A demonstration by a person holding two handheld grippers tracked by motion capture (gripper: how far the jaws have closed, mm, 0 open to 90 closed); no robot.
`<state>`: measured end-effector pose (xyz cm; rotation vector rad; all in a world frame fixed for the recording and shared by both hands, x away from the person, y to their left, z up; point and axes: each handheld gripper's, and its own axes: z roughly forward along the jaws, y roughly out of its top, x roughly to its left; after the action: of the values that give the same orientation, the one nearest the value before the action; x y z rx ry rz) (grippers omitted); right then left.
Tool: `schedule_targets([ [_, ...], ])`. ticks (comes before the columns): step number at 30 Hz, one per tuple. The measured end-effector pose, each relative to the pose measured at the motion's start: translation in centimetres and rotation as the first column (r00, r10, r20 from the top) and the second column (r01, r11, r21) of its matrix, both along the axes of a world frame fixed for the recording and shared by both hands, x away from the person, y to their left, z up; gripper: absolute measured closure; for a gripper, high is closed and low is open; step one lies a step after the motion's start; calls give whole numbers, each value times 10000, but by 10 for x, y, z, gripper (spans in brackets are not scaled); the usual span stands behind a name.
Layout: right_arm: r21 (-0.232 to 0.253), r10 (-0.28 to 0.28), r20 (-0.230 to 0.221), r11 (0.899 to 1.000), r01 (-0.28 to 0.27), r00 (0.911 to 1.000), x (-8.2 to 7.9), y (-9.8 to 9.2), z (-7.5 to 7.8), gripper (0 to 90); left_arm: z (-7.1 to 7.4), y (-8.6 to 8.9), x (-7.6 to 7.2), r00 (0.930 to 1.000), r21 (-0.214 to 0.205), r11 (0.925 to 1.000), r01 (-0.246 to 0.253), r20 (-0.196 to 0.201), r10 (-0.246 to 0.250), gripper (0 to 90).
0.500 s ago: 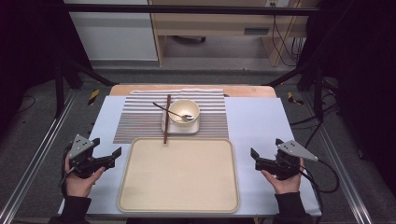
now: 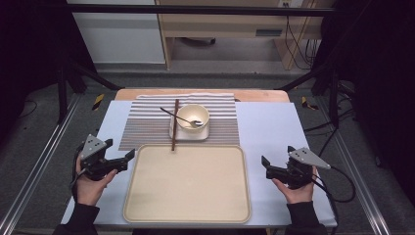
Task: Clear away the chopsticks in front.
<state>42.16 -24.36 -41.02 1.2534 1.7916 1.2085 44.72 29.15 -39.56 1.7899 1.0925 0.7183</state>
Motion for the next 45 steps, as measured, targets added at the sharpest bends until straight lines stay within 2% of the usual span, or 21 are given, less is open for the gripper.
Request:
schedule_targets([
  [7, 17, 30, -2, 10000, -30, 10000, 1, 1, -1, 46, 6, -16, 9, 9997, 206, 9996, 197, 126, -200, 124],
  [8, -14, 32, -18, 10000, -32, 10000, 1, 1, -1, 46, 7, -20, 12, 9995, 363, 9990, 266, 135, -271, 123],
  [11, -52, 24, -41, 10000, -24, 10000, 1, 1, -1, 45, 10, -27, 20, 9991, 455, 9983, 376, 166, -384, 125],
  [16, -121, 1, -75, 9999, -2, 10000, 2, 2, -2, 46, 15, -39, 36, 9991, 198, 9991, 369, 184, -373, 134],
  [19, -115, 3, -105, 9999, -4, 9999, 2, 2, -2, 46, 15, -46, 46, 9994, 265, 9992, 288, 167, -292, 135],
  [22, -104, 20, -110, 9999, -21, 9999, 2, 3, -3, 46, 12, -56, 60, 9997, 146, 9996, 258, 31, -259, 141],
  [24, -89, 22, -116, 10000, -23, 9999, 2, 3, -3, 46, 12, -59, 63, 9997, 216, 9994, 255, 0, -255, 141],
  [30, -80, -11, -112, 10000, 10, 9999, 2, 2, -2, 48, 3, -74, 82, 9994, 312, 9992, 244, -264, -236, 151],
  [35, -93, -30, -138, 10000, 29, 9999, 3, 1, -2, 48, -16, -86, 101, 9965, 788, 9964, 313, -800, -250, 174],
  [39, -114, -14, -159, 9999, 12, 9999, 3, 2, -3, 49, -25, -89, 109, 9950, 793, 9964, 301, -973, -223, 201],
  [45, -165, -3, -247, 9999, -1, 9997, 4, 3, -4, 49, -35, -97, 120, 9920, 1136, 9928, 383, -1243, -241, 276],
])
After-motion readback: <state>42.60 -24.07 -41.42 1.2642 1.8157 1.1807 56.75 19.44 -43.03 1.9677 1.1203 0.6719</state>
